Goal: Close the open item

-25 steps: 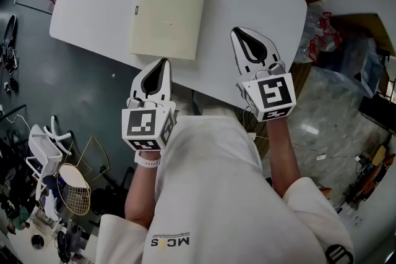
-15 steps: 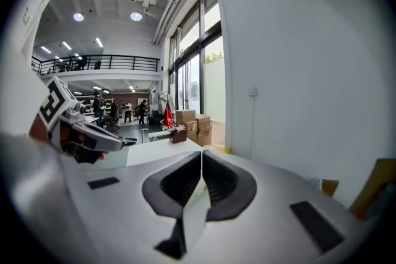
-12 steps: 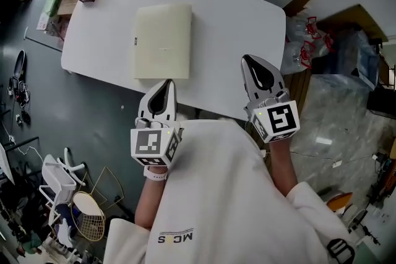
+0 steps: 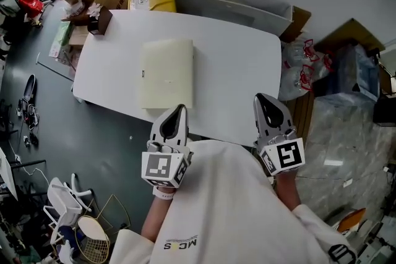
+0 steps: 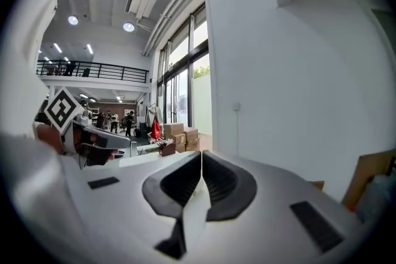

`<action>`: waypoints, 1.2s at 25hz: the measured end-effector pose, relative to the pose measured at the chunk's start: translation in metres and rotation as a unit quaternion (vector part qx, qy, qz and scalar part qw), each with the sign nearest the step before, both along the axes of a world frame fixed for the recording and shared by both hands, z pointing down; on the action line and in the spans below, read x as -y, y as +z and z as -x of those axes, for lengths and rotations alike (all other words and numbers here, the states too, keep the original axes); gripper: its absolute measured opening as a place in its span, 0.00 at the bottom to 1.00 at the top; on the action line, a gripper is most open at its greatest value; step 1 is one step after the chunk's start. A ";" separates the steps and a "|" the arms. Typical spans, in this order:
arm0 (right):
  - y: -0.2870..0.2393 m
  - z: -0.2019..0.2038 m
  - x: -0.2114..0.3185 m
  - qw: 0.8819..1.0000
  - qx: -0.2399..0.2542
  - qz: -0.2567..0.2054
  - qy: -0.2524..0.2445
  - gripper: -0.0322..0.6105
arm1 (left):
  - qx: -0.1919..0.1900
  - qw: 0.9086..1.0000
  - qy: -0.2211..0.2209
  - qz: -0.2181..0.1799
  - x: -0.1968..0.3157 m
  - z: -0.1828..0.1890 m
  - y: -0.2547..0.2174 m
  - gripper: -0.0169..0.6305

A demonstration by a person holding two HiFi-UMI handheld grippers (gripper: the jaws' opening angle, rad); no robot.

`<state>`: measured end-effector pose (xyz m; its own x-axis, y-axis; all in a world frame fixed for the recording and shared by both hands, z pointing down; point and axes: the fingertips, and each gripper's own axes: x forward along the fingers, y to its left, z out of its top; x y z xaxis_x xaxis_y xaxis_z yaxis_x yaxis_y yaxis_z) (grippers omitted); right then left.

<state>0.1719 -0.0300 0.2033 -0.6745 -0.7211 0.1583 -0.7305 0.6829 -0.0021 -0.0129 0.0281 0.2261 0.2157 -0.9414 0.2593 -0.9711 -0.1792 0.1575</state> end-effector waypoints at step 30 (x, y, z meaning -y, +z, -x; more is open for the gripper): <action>-0.005 -0.009 0.002 1.000 0.009 0.002 0.017 0.08 | -0.014 1.000 0.009 -0.004 0.011 -0.009 -0.005 0.07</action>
